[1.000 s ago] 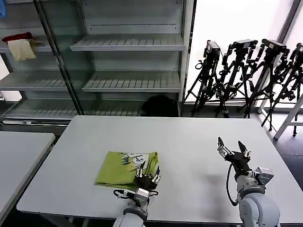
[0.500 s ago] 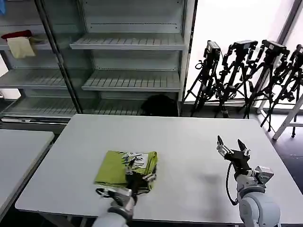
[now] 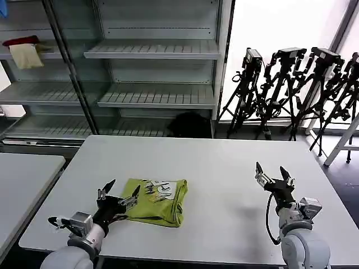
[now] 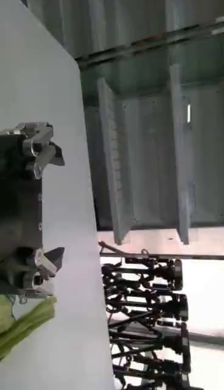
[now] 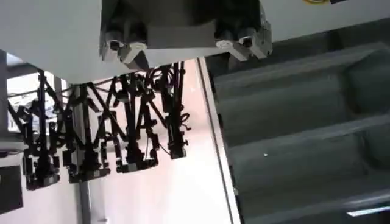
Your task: Fold and organize the clothes.
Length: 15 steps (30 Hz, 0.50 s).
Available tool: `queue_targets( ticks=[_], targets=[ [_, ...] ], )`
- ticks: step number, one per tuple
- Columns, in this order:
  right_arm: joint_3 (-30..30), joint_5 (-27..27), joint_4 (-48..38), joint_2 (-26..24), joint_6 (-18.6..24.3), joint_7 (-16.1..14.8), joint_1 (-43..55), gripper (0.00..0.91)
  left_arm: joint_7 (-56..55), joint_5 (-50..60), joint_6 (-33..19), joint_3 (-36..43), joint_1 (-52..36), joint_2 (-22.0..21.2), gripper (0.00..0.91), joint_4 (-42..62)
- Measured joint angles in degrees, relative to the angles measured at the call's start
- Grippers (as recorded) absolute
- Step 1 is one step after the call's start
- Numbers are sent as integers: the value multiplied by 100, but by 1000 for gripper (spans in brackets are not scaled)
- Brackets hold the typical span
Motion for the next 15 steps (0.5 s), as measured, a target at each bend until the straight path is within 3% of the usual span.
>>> queue_targets(
  ticks=[15],
  targets=[
    [48, -2, -1, -25, 22, -35, -116, 907, 366, -212, -499, 60, -267, 155, 907, 1062]
  ],
)
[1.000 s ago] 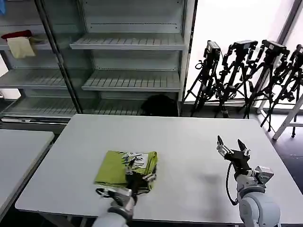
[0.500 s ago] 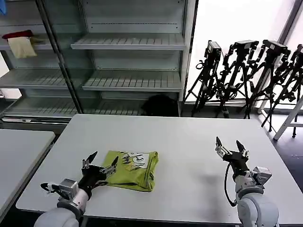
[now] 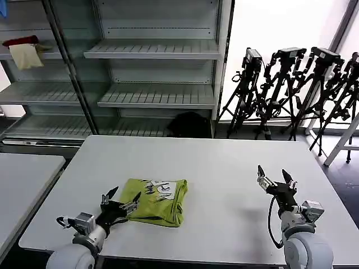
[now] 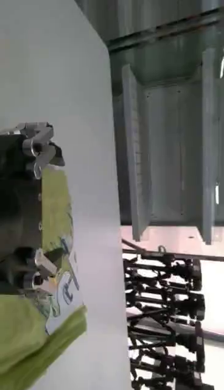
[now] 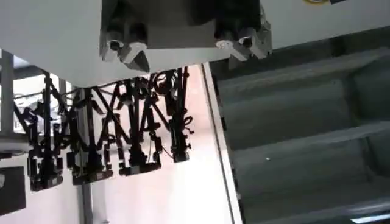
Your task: Fold and organize the clothes.
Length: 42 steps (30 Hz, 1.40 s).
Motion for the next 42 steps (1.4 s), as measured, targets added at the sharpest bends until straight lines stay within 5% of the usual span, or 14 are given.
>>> queue_targets(
  ticks=[8, 10, 12, 16, 18, 42],
  targets=[
    [-76, -57, -52, 54, 4, 5, 61, 907, 40, -172, -42, -94, -104, 93, 907, 378],
    [-92, -71, -62, 64, 4, 8, 77, 907, 52, -196, -50, -94, -93, 83, 816, 437],
    [-108, -86, -65, 69, 4, 10, 87, 907, 52, -213, -51, -97, -103, 61, 574, 501],
    [-113, -98, -78, 73, 5, 12, 92, 907, 68, -263, -48, -110, -119, 27, 302, 589],
    [-115, -103, -89, 75, 5, 12, 92, 907, 80, -292, -31, -110, -133, 13, 30, 611],
    [-58, -104, -110, 51, 11, 30, 118, 907, 229, -867, 296, -181, -235, -201, 0, 693]
  ],
)
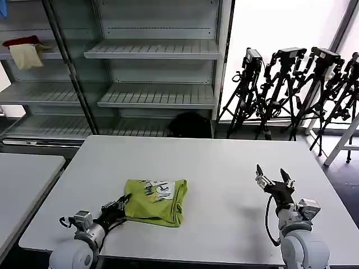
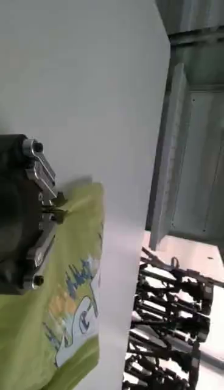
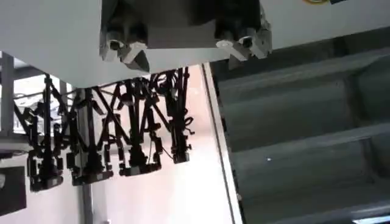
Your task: Fold and organize the clothes.
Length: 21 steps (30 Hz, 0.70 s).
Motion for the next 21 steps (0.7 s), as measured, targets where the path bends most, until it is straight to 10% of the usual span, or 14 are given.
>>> queue_targets(
  ticks=[21],
  targets=[
    [-36, 9, -106, -1, 92, -9, 31, 907, 364, 736, -902, -1259, 359, 853, 0, 227]
  ],
)
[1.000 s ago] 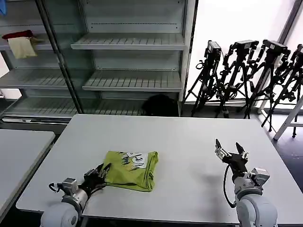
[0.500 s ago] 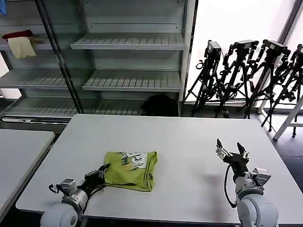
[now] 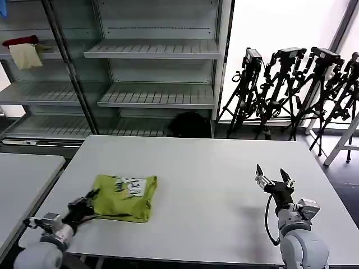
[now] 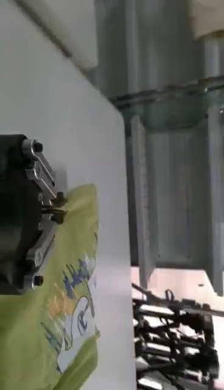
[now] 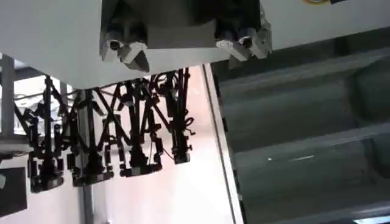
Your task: Fold and organize the clothes.
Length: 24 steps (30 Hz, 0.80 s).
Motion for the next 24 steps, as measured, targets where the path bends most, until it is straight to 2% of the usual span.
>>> queue_targets(
  ticks=[10, 14, 19, 24],
  targets=[
    [-13, 41, -125, 4, 93, -18, 1, 907, 215, 554, -47, -1177, -37, 1180, 0, 125],
    [-8, 64, -188, -4, 134, -32, -10, 907, 285, 778, 58, -1408, -96, 1449, 0, -92],
    [34, 128, -275, -30, 206, -61, -50, 907, 397, 1059, 308, -1443, -114, 1583, 0, -619],
    [92, 179, -365, -56, 298, -79, -129, 907, 496, 1679, 395, -798, -169, 1286, 0, -994]
  ],
)
